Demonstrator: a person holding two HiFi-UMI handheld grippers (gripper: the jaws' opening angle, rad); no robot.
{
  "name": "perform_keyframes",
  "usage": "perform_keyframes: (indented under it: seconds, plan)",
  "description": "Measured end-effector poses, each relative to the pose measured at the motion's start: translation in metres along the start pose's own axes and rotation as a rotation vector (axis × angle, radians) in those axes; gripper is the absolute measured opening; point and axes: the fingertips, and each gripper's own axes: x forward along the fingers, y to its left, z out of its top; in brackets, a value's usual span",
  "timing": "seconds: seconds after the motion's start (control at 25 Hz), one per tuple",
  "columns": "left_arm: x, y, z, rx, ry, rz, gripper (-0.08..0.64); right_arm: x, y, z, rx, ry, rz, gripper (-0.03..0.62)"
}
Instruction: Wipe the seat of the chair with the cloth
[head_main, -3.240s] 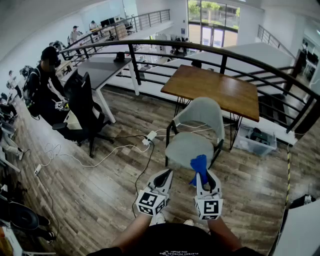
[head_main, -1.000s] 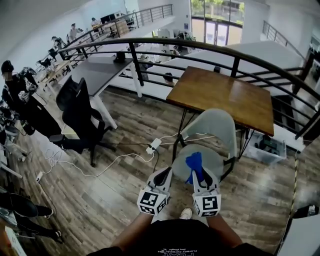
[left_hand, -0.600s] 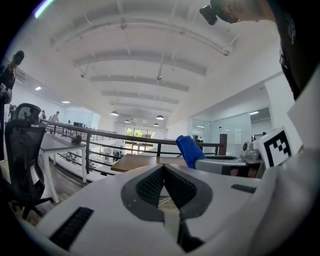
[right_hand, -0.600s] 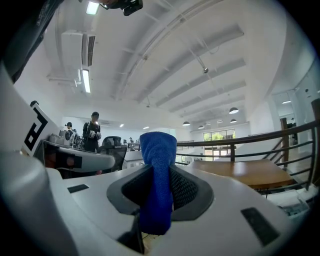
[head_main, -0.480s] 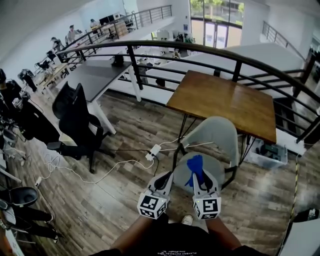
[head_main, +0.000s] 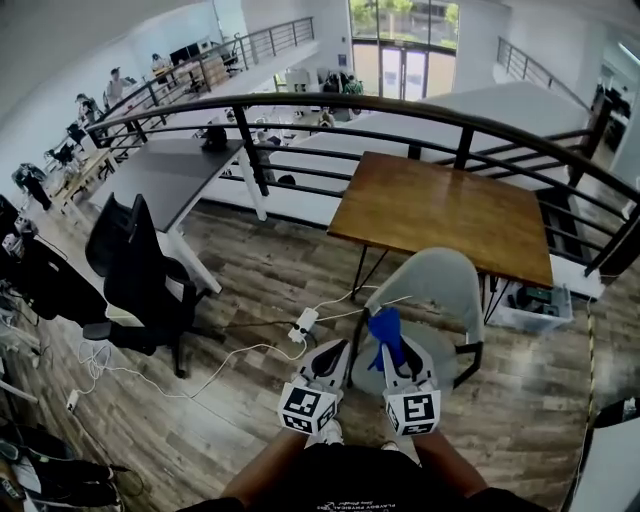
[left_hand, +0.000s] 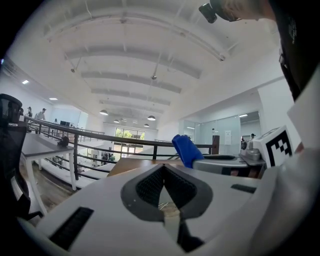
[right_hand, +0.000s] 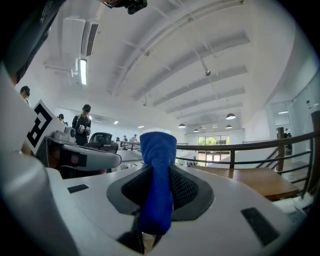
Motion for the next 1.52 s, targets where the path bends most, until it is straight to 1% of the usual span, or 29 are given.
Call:
perform_keyframes:
  seconds: [0.16, 0.32, 0.48, 0.64, 0.76, 0.96, 1.08, 1.16, 1.32, 1.44, 1.52]
  plan:
    - [0.006, 0.023, 0.0, -0.004, 0.002, -0.046, 0.003, 0.02, 0.006, 0.003, -0.007, 0.004, -0.047, 0.103]
    - [0.009, 0.04, 0.001, -0.015, 0.005, -0.079, 0.005, 0.028, 0.011, 0.002, 0.013, 0.019, -0.096, 0.103]
    - [0.014, 0.05, -0.003, -0.04, 0.011, -0.1, 0.003, 0.033, 0.022, 0.001, 0.022, 0.021, -0.093, 0.103]
    - [0.03, 0.048, -0.011, -0.063, 0.03, -0.129, 0.005, 0.037, 0.011, -0.004, 0.025, 0.035, -0.113, 0.103]
    - [0.041, 0.052, -0.017, -0.065, 0.048, -0.129, 0.003, 0.045, 0.003, -0.01, 0.04, 0.042, -0.117, 0.103]
    - [0.073, 0.048, -0.014, -0.052, 0.054, -0.127, 0.003, 0.056, -0.031, -0.012, 0.04, 0.038, -0.127, 0.103]
    - [0.095, 0.049, -0.006, -0.026, 0.05, -0.124, 0.003, 0.068, -0.062, -0.012, 0.036, 0.026, -0.141, 0.103]
    - [0.112, 0.047, -0.003, -0.024, 0.049, -0.118, 0.003, 0.072, -0.088, -0.012, 0.038, 0.029, -0.156, 0.103]
    - [0.145, 0.038, -0.01, -0.034, 0.073, -0.109, 0.005, 0.078, -0.126, -0.018, 0.052, 0.04, -0.16, 0.103]
    - [0.166, 0.027, -0.017, -0.04, 0.086, -0.119, 0.005, 0.084, -0.144, -0.03, 0.075, 0.052, -0.155, 0.103]
    - [0.18, 0.022, -0.027, -0.041, 0.11, -0.12, 0.005, 0.088, -0.156, -0.037, 0.097, 0.059, -0.152, 0.103]
